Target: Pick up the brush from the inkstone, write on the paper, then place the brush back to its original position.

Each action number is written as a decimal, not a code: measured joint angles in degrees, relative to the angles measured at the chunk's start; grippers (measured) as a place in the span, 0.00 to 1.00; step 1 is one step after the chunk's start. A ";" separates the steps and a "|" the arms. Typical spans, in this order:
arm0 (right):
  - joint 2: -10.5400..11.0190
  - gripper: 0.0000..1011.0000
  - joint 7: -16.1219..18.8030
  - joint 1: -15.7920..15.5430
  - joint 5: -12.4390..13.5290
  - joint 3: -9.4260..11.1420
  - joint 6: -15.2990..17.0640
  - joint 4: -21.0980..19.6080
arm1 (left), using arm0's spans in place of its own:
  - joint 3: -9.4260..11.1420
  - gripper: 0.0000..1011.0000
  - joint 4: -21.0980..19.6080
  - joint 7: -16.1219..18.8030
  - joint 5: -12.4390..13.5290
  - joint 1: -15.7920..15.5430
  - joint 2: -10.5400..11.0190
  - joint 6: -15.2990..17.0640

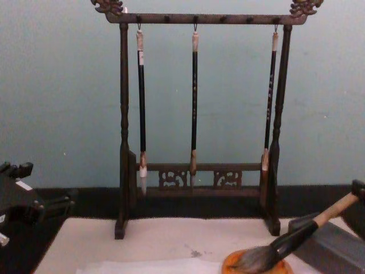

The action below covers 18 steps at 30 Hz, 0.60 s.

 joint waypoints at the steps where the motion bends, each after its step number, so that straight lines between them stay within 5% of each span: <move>1: -0.57 0.99 0.69 -0.47 2.09 0.89 0.68 -0.25 | 0.00 1.00 0.00 0.00 0.00 0.00 0.00 0.00; 7: -3.58 0.99 3.16 -2.14 10.99 5.09 4.10 -1.21 | 0.00 1.00 0.00 0.00 0.00 0.00 0.00 0.00; 18: -8.72 0.99 3.95 -2.48 23.18 10.83 12.17 -0.35 | 0.00 1.00 0.00 0.00 0.00 0.00 0.00 0.00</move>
